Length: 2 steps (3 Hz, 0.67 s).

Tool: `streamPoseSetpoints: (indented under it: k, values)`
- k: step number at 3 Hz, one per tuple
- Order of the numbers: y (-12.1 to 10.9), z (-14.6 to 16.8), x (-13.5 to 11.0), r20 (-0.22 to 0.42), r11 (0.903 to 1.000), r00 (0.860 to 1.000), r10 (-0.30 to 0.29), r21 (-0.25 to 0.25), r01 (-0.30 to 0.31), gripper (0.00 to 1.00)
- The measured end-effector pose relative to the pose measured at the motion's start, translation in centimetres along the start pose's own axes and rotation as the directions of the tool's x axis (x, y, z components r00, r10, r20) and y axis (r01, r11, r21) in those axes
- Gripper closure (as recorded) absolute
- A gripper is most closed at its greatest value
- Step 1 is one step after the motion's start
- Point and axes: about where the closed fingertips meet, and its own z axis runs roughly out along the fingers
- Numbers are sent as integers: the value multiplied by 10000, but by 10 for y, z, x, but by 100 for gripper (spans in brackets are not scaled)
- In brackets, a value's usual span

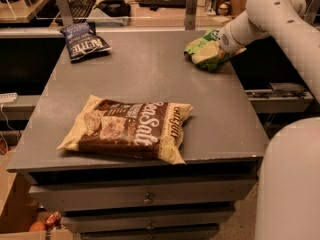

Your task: Move green rice chip bag near brown chip bag

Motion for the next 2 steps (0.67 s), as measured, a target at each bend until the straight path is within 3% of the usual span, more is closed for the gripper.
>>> streamPoseSetpoints:
  k: [2]
  values:
    - [0, -3, -3, 2, 10000, 10000, -4, 1, 4, 100]
